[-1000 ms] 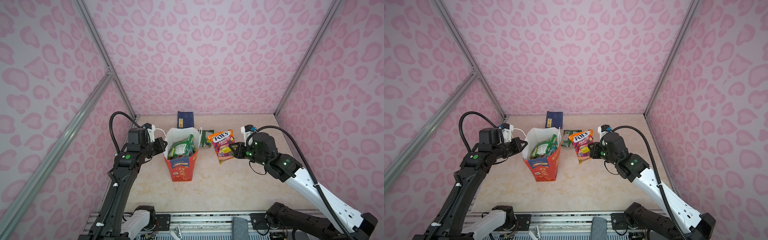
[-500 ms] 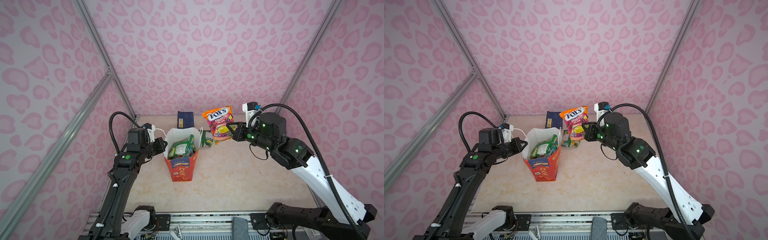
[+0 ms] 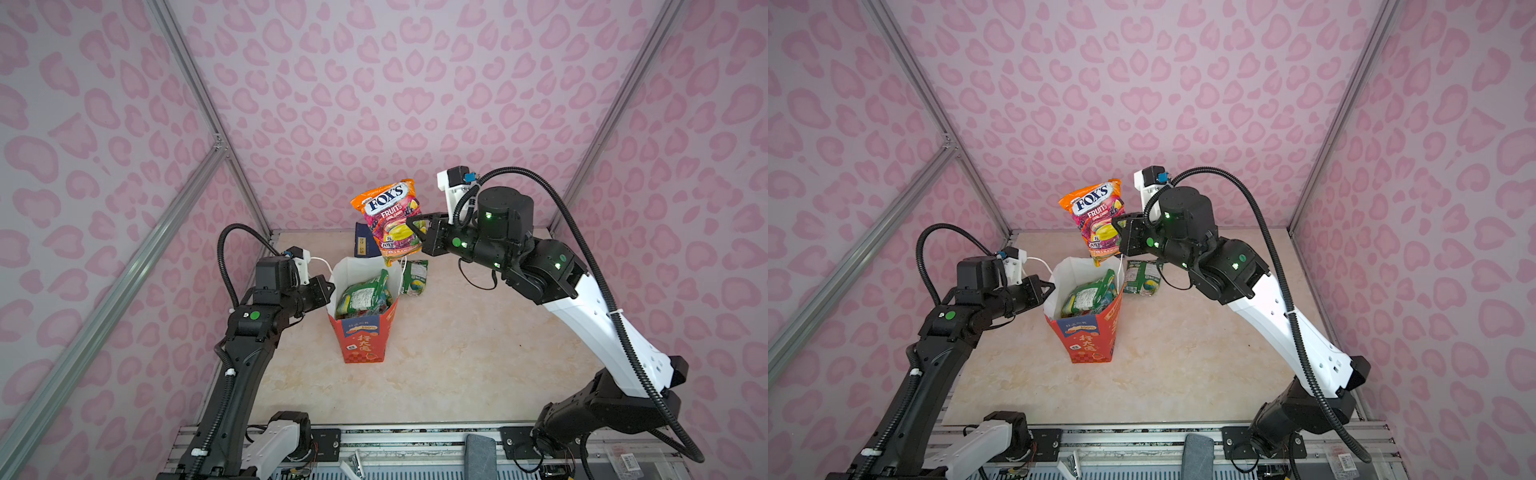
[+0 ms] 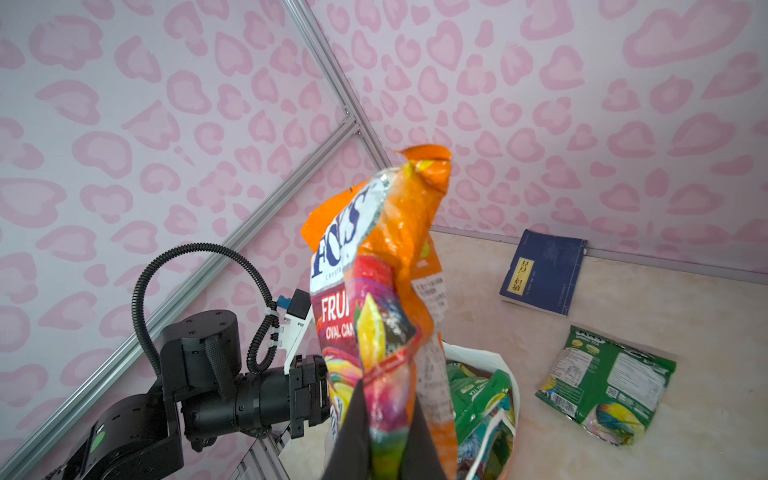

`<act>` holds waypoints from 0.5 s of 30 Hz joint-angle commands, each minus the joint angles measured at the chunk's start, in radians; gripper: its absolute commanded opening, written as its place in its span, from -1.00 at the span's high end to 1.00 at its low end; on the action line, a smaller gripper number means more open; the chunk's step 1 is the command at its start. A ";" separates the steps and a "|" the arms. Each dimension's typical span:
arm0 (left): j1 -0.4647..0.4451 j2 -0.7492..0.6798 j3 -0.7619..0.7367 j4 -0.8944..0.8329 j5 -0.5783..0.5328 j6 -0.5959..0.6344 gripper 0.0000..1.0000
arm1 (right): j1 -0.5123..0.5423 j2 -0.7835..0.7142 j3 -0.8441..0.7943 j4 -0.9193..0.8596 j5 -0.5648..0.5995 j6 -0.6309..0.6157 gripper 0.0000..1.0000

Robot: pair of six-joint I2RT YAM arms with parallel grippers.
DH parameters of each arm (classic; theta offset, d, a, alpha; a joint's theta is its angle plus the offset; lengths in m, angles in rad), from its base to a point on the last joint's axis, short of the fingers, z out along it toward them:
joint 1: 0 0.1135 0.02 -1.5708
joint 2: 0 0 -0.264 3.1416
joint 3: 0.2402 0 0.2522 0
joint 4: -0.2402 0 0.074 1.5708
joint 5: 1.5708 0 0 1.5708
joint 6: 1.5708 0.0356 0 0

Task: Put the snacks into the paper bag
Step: 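Lift the Fox's Fruits packet and carry it toward the bag opening, then lower the Fox's Fruits packet into the bag with the right gripper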

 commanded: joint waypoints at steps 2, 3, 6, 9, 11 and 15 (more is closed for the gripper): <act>0.000 -0.008 -0.003 0.052 0.028 0.006 0.85 | 0.032 0.061 0.032 0.029 -0.016 -0.007 1.00; 0.001 -0.010 -0.002 0.053 0.027 0.006 0.85 | 0.037 0.072 0.032 0.029 -0.014 -0.007 1.00; 0.000 -0.012 -0.003 0.052 0.028 0.006 0.85 | 0.057 0.105 0.033 0.021 -0.003 -0.009 1.00; 0.000 -0.014 -0.002 0.052 0.028 0.006 0.85 | 0.075 0.125 0.016 0.000 0.046 -0.017 1.00; 0.001 -0.015 -0.003 0.052 0.028 0.006 0.85 | 0.082 0.127 -0.019 0.005 0.068 -0.017 1.00; 0.000 -0.016 -0.003 0.052 0.028 0.007 0.85 | 0.090 0.123 -0.088 0.021 0.094 -0.016 1.00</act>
